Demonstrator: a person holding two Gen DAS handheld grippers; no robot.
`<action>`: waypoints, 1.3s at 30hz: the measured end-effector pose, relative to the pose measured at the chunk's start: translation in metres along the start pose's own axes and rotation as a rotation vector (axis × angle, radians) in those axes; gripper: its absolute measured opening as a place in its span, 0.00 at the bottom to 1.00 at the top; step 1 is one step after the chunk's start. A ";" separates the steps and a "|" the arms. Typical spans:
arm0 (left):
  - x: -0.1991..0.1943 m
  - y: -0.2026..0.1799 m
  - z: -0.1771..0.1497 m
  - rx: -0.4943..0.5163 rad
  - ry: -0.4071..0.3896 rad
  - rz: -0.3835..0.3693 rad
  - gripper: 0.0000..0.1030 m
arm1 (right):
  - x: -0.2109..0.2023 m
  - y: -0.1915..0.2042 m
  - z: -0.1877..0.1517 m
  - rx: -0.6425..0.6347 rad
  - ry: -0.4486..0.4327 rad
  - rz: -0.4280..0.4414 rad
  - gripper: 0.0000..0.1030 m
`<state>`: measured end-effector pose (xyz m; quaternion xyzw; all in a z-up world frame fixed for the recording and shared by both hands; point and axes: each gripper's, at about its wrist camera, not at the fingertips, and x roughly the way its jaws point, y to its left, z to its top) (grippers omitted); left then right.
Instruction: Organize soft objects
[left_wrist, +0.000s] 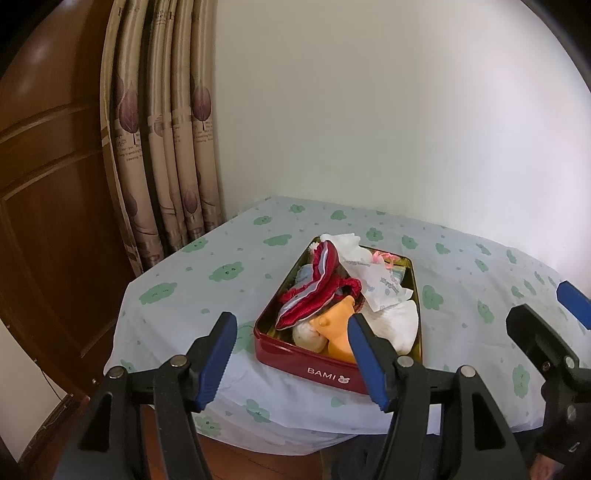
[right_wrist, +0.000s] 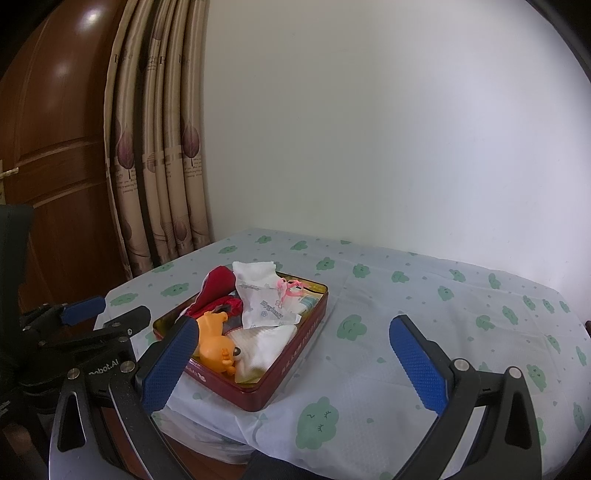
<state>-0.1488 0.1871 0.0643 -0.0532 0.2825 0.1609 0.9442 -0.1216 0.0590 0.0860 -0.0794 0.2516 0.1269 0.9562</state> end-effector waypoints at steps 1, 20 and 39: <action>0.000 0.000 0.001 -0.002 -0.001 0.002 0.62 | 0.000 0.000 0.000 0.000 0.000 -0.002 0.99; -0.027 -0.013 0.013 0.008 -0.042 -0.032 0.75 | 0.000 -0.020 -0.002 0.021 0.005 -0.013 0.99; -0.031 -0.015 0.014 0.079 -0.055 -0.019 0.75 | -0.002 -0.023 0.000 0.014 0.009 -0.004 0.99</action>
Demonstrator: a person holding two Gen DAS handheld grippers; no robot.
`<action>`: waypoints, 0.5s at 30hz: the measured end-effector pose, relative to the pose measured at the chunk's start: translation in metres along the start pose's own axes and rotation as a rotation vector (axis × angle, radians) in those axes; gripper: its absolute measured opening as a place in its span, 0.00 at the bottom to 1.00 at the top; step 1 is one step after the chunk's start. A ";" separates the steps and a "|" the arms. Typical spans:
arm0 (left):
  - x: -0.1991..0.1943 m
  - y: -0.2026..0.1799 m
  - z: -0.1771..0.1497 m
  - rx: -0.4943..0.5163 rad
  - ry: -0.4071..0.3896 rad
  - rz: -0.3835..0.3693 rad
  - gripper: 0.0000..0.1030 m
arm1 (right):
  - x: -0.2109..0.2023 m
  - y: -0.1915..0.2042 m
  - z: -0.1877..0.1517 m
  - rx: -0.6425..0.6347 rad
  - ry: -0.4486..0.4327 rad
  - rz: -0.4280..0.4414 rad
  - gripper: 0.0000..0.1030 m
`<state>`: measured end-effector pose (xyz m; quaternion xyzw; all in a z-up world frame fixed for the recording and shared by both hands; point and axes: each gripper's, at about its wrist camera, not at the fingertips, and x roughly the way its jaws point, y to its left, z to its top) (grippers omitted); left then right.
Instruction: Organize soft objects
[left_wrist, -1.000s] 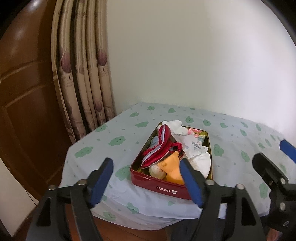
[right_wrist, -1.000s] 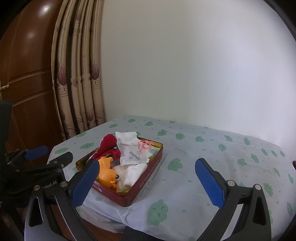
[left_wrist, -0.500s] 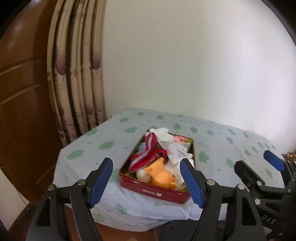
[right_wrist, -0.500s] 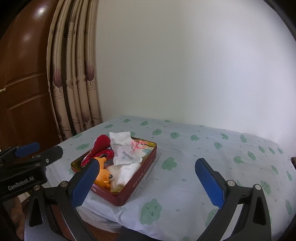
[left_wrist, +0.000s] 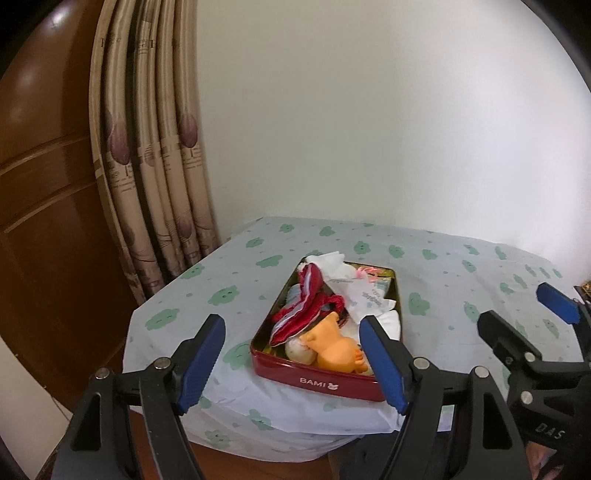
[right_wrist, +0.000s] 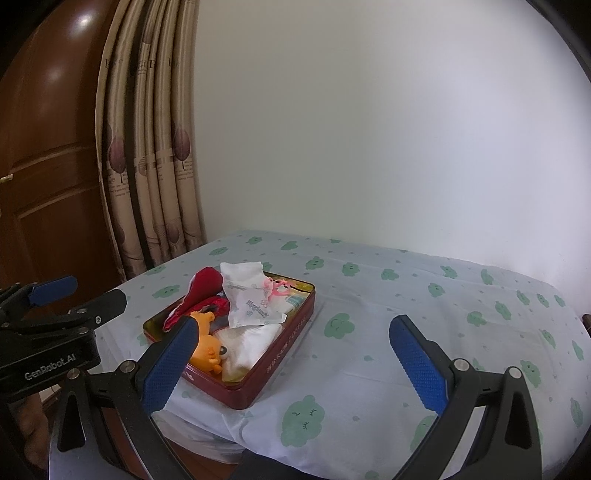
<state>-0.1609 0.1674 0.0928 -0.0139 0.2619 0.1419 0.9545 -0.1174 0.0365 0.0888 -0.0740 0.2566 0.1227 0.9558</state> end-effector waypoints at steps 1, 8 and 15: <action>-0.001 0.000 0.000 -0.001 -0.003 -0.003 0.75 | 0.000 0.001 0.000 0.000 0.001 0.000 0.99; 0.001 0.000 -0.003 0.007 0.016 -0.008 0.75 | -0.001 0.003 -0.001 -0.003 0.003 0.002 0.99; 0.006 0.002 -0.005 0.003 0.041 -0.007 0.75 | -0.001 0.006 -0.002 -0.012 0.006 0.007 1.00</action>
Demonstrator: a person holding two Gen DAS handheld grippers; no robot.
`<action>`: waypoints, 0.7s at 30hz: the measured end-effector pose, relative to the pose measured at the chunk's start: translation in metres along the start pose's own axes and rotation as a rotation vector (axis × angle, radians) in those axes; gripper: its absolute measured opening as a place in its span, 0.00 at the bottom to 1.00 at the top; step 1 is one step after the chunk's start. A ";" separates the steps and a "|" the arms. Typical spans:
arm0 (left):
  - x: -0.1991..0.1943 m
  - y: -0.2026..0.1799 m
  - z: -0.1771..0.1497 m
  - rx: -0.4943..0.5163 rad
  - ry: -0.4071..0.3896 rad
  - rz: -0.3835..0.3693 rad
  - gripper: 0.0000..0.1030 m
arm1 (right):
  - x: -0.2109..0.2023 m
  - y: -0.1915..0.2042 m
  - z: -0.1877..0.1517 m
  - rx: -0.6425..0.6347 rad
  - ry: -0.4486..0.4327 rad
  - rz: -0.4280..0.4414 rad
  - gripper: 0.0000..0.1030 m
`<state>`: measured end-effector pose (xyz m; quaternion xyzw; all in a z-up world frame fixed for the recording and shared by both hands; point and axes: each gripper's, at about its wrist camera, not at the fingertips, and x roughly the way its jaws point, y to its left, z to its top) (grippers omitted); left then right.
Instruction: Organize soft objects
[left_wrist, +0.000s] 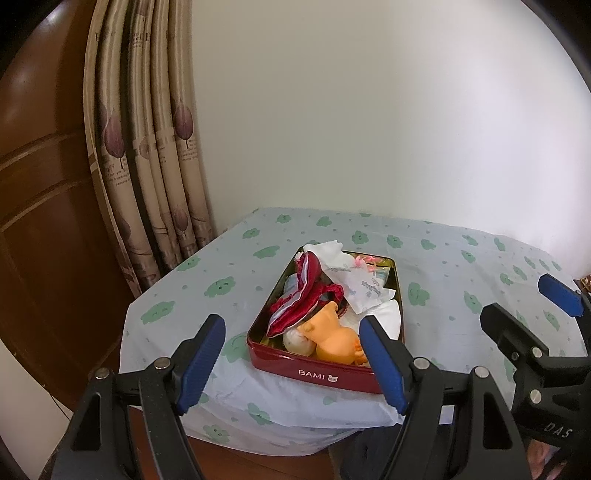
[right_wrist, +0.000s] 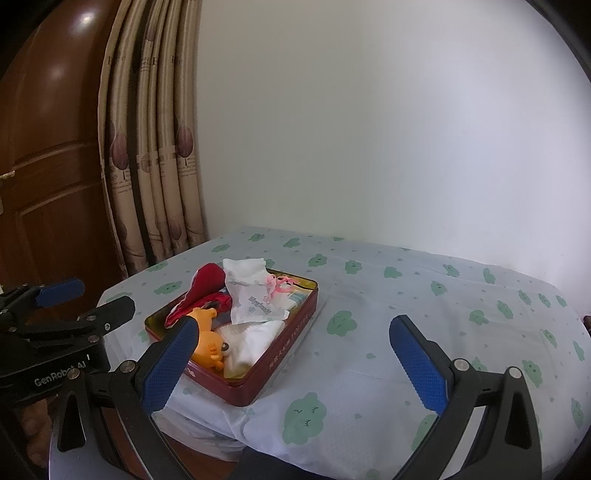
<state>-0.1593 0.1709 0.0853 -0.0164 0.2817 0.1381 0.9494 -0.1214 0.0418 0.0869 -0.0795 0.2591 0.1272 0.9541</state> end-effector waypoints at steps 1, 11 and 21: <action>0.001 0.001 0.000 -0.004 0.003 0.000 0.75 | 0.000 0.000 0.000 0.001 0.001 0.001 0.99; 0.010 0.006 -0.002 -0.025 0.028 0.005 0.75 | 0.002 0.002 -0.001 -0.007 0.012 0.012 0.99; 0.015 0.007 -0.003 -0.025 0.047 0.009 0.75 | 0.003 0.003 -0.002 -0.008 0.017 0.017 0.99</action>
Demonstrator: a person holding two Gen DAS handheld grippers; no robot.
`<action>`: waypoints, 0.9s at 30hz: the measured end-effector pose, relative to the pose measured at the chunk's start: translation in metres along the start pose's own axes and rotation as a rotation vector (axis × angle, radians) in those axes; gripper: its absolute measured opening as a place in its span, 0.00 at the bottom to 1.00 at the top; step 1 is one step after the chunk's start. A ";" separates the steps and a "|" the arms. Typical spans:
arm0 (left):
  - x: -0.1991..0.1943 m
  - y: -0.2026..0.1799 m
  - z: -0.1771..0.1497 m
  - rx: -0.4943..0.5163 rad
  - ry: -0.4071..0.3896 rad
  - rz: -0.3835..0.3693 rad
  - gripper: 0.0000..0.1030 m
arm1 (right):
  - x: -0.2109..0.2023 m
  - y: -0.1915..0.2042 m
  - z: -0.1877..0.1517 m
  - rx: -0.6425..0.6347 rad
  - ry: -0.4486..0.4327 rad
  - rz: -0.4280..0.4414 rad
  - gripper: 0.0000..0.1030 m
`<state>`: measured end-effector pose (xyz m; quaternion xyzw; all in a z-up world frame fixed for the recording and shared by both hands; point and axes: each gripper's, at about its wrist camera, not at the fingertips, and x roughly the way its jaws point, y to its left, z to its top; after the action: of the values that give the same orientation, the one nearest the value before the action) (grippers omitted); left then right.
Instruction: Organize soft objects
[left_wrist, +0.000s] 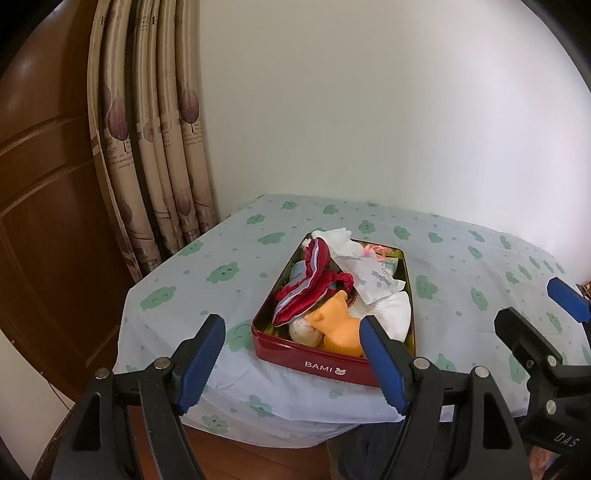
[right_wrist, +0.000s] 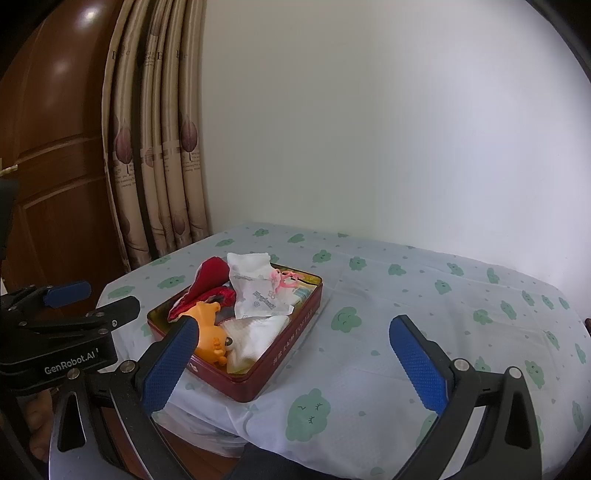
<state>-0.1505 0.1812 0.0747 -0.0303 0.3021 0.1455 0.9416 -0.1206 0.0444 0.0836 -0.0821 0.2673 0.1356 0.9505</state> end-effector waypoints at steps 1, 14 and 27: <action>0.001 0.000 0.000 0.000 0.001 0.001 0.75 | 0.000 0.000 0.000 -0.003 -0.001 -0.002 0.99; 0.006 0.000 -0.002 -0.006 0.019 -0.004 0.75 | 0.001 0.000 -0.002 -0.001 0.002 0.003 0.99; 0.007 -0.001 -0.003 -0.009 0.033 -0.004 0.75 | 0.001 -0.001 -0.006 -0.004 0.009 0.006 0.99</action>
<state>-0.1463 0.1819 0.0686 -0.0373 0.3168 0.1446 0.9367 -0.1226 0.0419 0.0784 -0.0837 0.2714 0.1386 0.9487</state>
